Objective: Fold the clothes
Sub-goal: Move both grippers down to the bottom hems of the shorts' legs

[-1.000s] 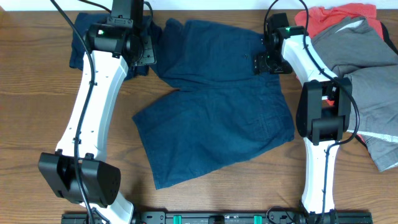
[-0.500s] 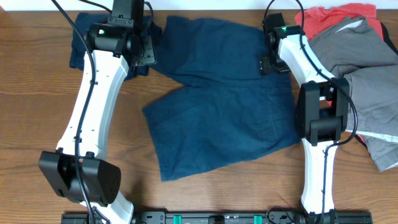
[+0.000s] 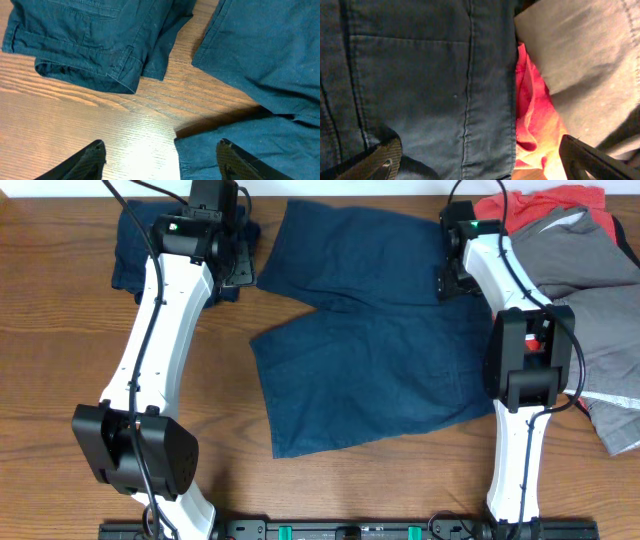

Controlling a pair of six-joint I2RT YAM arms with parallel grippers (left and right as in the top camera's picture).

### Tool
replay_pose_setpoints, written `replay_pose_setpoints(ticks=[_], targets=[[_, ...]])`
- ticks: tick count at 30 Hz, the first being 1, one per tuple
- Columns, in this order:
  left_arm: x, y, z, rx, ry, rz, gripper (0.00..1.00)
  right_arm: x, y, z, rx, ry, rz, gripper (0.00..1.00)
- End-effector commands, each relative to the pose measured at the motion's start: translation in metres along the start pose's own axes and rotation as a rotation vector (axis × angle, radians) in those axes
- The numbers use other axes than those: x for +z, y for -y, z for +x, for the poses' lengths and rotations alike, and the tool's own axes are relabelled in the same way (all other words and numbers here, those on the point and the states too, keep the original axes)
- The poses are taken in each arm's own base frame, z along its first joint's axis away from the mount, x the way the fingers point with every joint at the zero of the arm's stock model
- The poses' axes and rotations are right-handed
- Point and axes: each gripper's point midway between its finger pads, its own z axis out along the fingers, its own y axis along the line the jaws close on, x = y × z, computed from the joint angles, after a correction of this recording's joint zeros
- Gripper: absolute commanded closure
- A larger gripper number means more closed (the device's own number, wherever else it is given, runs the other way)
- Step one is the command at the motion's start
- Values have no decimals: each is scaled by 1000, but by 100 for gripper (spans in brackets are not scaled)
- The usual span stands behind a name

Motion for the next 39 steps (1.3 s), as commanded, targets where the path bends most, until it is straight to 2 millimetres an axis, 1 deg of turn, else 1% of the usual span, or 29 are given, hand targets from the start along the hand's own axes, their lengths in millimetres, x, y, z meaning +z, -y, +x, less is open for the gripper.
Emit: replay_pose_setpoints(ticks=[1,2,5,6,7,9,11,12,14,16,17,20,22,23,24,26,28,31,33,34,36,39], targets=[[2,-4,1,-4,-5,-18,25,-12,2,9,92,-37,-92,1],[-1,-5,3,-22,-7,-18,25,-30,3,6,111,-14,-127,1],[-17,-10,9,-78,-13,-21,25,-96,14,-2,175,83,-241,1],[-23,-12,13,-97,-20,-24,25,-122,23,-1,205,119,-274,1],[-30,-16,20,-117,-36,-32,25,-143,32,2,232,144,-285,1],[-44,-31,37,-190,-78,-85,25,-180,58,17,299,179,-263,1],[-58,-53,59,-331,-124,-184,25,-208,82,40,378,182,-236,1],[-64,-60,69,-387,-146,-221,25,-217,90,51,405,173,-228,1],[-72,-67,86,-441,-188,-258,25,-234,104,77,445,144,-208,1],[-73,-67,101,-447,-220,-277,25,-241,113,99,463,103,-185,1],[-71,-66,108,-447,-234,-285,24,-243,116,109,471,81,-173,1],[-58,-65,142,-507,-291,-339,24,-243,119,138,525,-19,-146,1],[-46,-68,174,-621,-337,-415,24,-236,108,149,519,-74,-175,1],[-39,-71,193,-693,-364,-466,24,-229,104,156,566,-110,-166,4],[-34,-72,207,-741,-387,-499,24,-221,102,164,606,-147,-143,5],[-15,-68,240,-838,-451,-539,23,-201,98,180,677,-222,-81,5],[6,-54,257,-879,-506,-475,23,-181,89,194,736,-286,-43,4],[36,-21,270,-928,-577,-298,23,-151,66,206,757,-346,-62,4],[47,-5,271,-938,-602,-201,23,-134,51,211,760,-370,-95,5],[50,-2,271,-943,-603,-178,23,-127,45,213,762,-379,-110,5],[52,0,270,-944,-598,-168,23,-119,36,214,768,-385,-142,5],[53,1,268,-945,-590,-158,24,-115,28,214,763,-358,-170,5]])
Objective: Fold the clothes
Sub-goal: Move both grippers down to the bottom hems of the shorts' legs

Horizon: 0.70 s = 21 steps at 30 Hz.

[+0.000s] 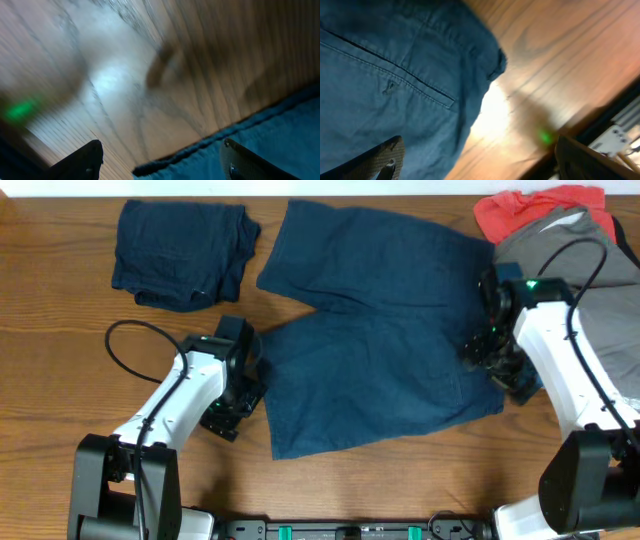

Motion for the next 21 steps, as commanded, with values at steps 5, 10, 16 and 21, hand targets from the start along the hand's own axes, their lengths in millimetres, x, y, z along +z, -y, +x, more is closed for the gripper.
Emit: replay_pose_setpoints(ticks=[5,10,16,21], targets=[[-7,17,10,10,-14,83,24,-10,-14,18,16,47,-138,5],[-19,22,10,36,118,118,24,-19,-7,30,85,155,-231,4],[-34,23,19,-34,262,163,11,-7,23,38,187,221,-234,1],[-29,33,30,-26,257,186,4,11,29,45,179,200,-205,1]])
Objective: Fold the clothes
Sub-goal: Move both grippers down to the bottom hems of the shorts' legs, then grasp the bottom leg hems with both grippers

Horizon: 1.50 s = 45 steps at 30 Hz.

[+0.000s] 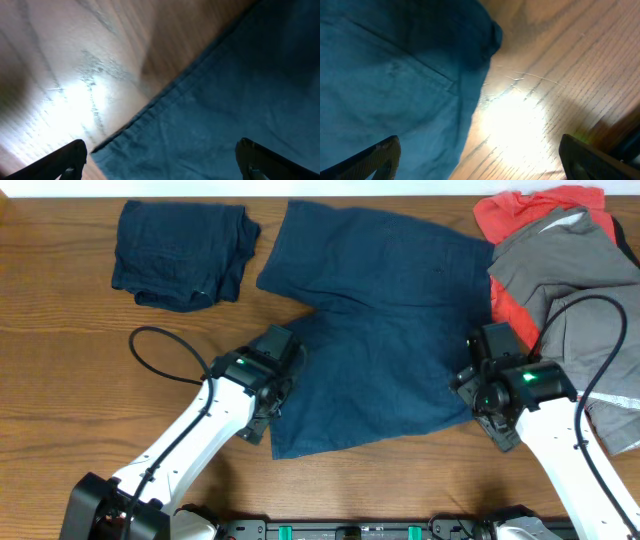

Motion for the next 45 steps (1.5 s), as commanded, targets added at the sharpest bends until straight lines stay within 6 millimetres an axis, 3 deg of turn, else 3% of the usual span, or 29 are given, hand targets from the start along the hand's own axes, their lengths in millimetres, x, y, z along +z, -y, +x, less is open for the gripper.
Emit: replay_pose_setpoints(ticks=[1,4,7,16,27,35,45], targets=[[4,0,-6,-52,51,-9,5,7,6,0,30,25,18,1],[8,-1,-5,-76,51,-25,21,8,4,-1,32,28,11,1],[12,-2,-1,-132,32,-43,30,8,2,-2,33,31,4,1],[29,-17,30,-152,-129,-135,29,8,2,-2,10,30,5,1],[26,-37,44,-155,-203,-221,29,8,1,-2,5,32,-2,1],[27,-40,46,-156,-215,-232,25,8,-6,-5,11,44,-31,1],[47,-49,57,-161,-265,-215,24,8,-8,-6,13,47,-38,1]])
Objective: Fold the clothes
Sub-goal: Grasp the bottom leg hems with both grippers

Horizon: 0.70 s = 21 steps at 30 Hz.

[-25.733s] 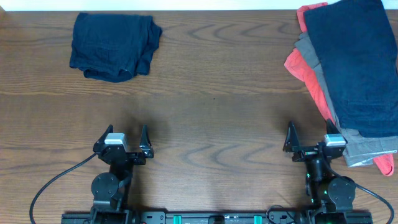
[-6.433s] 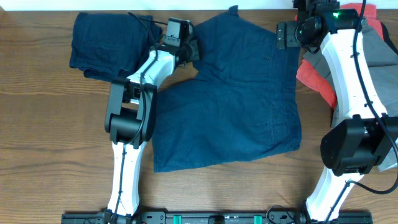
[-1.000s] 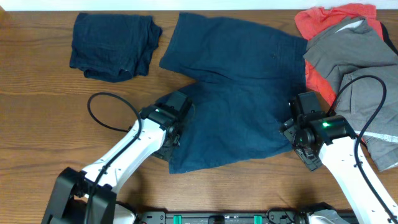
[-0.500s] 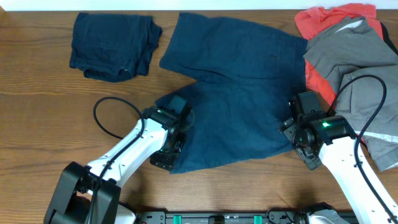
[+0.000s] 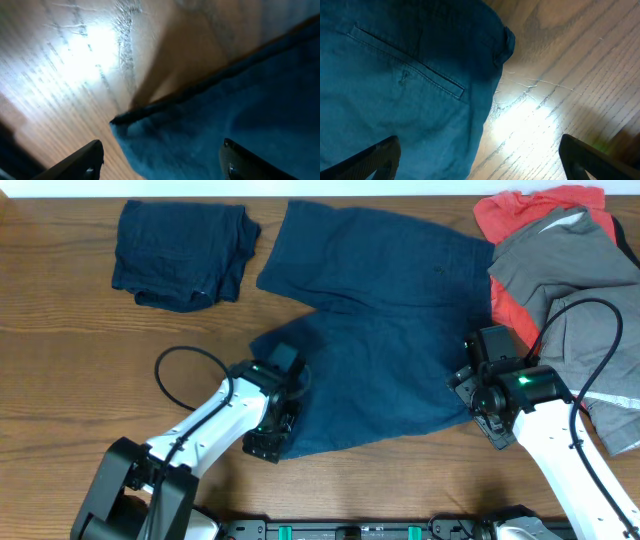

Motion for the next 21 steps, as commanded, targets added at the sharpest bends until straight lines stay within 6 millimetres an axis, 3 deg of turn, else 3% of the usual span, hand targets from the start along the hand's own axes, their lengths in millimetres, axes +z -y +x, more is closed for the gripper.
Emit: replay_pose_setpoints(ticks=[1,4,9,14,16,18,21], targets=[[11,-8,3,-8,-25,-25,24,0,1,-3,-10,25,4,1],[14,-7,2,-6,-26,-13,25,0,0,-3,-9,27,-1,1],[17,-6,2,-5,-27,-6,45,0,-2,-4,-8,29,-7,1],[18,-5,2,-4,-27,2,56,0,-2,-4,-8,29,-7,2],[18,-5,2,-3,-27,1,68,0,-2,-4,-16,29,-7,4],[18,-5,2,-3,-27,2,87,0,-2,-4,-16,29,-7,5],[17,-3,-2,4,-30,8,94,0,-2,-4,-16,30,-7,7]])
